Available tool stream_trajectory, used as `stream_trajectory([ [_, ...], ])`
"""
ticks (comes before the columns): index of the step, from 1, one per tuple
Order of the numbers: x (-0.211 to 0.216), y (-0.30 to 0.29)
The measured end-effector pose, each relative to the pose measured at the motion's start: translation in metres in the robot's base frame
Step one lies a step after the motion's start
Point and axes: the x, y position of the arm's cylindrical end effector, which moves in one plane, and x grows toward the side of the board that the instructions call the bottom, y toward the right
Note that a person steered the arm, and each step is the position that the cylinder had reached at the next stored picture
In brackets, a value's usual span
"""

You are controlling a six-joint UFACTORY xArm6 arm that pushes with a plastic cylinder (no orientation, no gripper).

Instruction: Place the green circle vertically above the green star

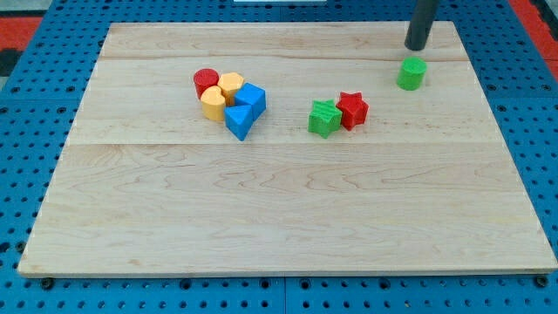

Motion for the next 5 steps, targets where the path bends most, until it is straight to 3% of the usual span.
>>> stream_trajectory([
  [1, 0.019, 0.025],
  [2, 0.06, 0.008],
  [3, 0.053, -0.069],
  [4, -0.004, -0.114],
  [5, -0.026, -0.11],
])
